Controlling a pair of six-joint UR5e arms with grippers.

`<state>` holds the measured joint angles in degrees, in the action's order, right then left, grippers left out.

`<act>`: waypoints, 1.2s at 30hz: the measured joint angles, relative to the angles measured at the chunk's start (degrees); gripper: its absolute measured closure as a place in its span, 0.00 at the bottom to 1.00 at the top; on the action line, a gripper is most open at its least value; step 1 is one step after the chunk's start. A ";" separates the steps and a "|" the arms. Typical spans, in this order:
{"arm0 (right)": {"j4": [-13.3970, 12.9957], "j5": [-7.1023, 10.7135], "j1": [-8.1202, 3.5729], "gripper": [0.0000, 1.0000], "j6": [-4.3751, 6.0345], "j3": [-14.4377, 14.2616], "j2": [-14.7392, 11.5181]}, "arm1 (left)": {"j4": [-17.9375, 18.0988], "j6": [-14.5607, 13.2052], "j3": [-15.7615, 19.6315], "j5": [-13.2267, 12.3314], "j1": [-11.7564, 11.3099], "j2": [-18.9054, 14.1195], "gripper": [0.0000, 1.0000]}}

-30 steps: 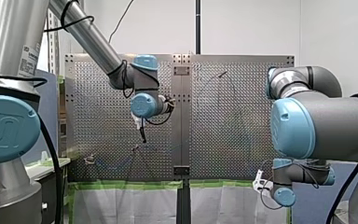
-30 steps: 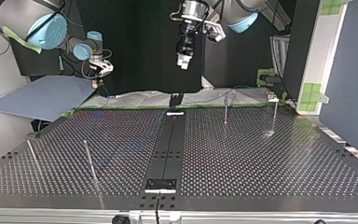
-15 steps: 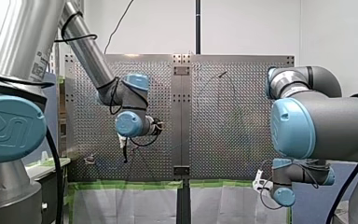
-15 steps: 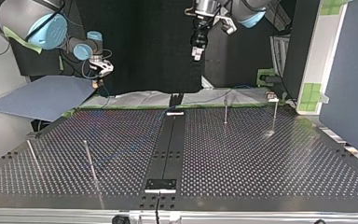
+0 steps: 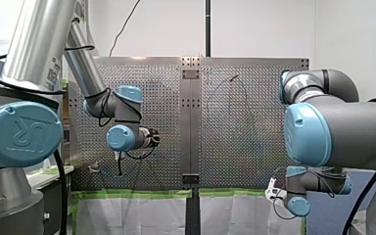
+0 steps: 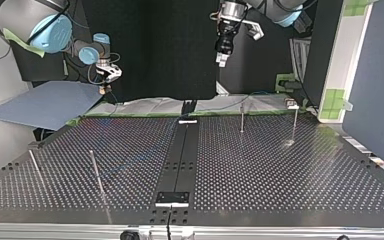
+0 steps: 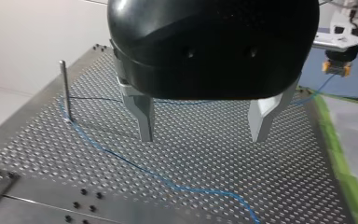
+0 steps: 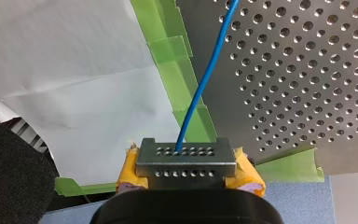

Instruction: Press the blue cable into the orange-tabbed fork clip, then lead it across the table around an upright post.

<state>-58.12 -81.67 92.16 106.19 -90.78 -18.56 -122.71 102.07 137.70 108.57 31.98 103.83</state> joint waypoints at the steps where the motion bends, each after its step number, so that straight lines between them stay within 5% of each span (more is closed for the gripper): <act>1: 0.03 0.00 0.00 1.00 0.00 -0.01 0.00 | 0.49 -0.02 -0.06 -0.48 -0.21 0.00 0.00; 9: 0.09 0.01 0.00 1.00 -0.23 0.01 -0.02 | 3.59 -0.20 -0.83 -3.53 -0.82 0.00 0.00; 36: 0.10 0.00 0.00 1.00 -0.26 0.02 -0.04 | 3.85 -0.21 -0.87 -3.77 -0.85 0.00 0.00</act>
<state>-58.02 -81.66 92.16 105.93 -90.76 -18.60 -118.86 101.86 136.82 104.80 31.13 103.83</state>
